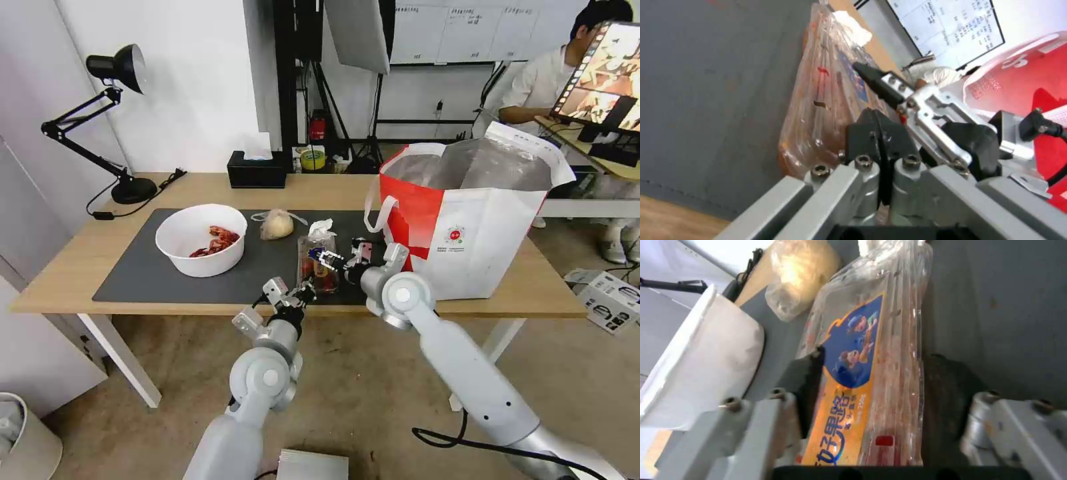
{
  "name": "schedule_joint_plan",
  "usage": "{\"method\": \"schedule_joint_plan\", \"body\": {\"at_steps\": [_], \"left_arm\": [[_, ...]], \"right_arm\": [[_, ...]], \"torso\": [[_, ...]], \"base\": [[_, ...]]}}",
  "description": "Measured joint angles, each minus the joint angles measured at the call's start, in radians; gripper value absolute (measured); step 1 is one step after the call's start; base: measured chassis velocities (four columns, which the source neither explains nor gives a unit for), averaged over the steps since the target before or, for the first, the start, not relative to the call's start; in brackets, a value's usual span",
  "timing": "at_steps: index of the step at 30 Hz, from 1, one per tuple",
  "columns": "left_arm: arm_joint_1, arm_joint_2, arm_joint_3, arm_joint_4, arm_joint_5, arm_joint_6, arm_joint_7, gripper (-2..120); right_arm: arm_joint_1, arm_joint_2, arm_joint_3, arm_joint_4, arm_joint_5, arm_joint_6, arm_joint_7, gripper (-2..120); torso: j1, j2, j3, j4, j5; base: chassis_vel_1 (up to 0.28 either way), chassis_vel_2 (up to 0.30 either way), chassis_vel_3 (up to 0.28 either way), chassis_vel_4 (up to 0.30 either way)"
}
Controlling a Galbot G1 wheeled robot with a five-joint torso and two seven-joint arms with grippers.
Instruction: Pick up the trash from the table and place it into the takeout bag.
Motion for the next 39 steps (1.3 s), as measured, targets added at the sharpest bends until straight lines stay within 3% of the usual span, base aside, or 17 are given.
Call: {"method": "schedule_joint_plan", "body": {"at_steps": [1,3,11,20,28,32,39], "left_arm": [[0.000,0.000,0.000,0.000,0.000,0.000,0.000,0],[0.001,0.000,0.000,-0.001,0.000,0.000,0.000,0],[0.002,-0.001,-0.001,-0.001,0.000,-0.001,0.000,0],[0.003,0.001,-0.003,-0.003,0.002,-0.001,0.001,0],[0.010,0.004,-0.004,-0.016,0.009,-0.001,0.002,0],[0.017,0.012,-0.011,-0.037,0.010,-0.001,0.002,9],[0.039,0.049,-0.048,-0.085,0.009,-0.001,0.007,11]], "right_arm": [[0.000,0.000,0.000,0.000,0.000,0.000,0.000,52],[0.000,0.001,-0.002,-0.003,-0.003,0.000,0.000,41],[-0.001,0.009,-0.007,-0.013,-0.017,0.002,-0.001,30],[-0.006,0.012,-0.007,-0.014,-0.024,0.006,-0.004,0],[-0.014,0.009,-0.005,-0.009,-0.032,0.008,-0.005,0],[-0.017,0.009,-0.005,-0.008,-0.042,0.009,-0.006,0],[-0.019,0.011,-0.006,-0.007,-0.050,0.010,-0.005,0]], "torso": [[0.000,0.000,0.000,0.0000,0.0000],[0.000,0.000,0.000,0.0000,0.0000],[0.000,0.000,0.000,0.0000,0.0000],[0.000,0.000,0.000,0.0000,0.0001],[0.000,0.000,0.000,0.0000,0.0001],[0.000,0.000,0.000,0.0001,0.0001],[0.000,0.000,0.000,0.0000,-0.0001]], "base": [[0.000,0.000,0.000,0.000],[0.000,0.000,0.000,0.000],[0.000,0.000,0.000,0.000],[0.000,0.000,0.000,0.000],[0.000,0.000,0.000,0.000],[0.000,0.000,0.000,0.000],[0.000,0.000,0.000,0.000]]}}
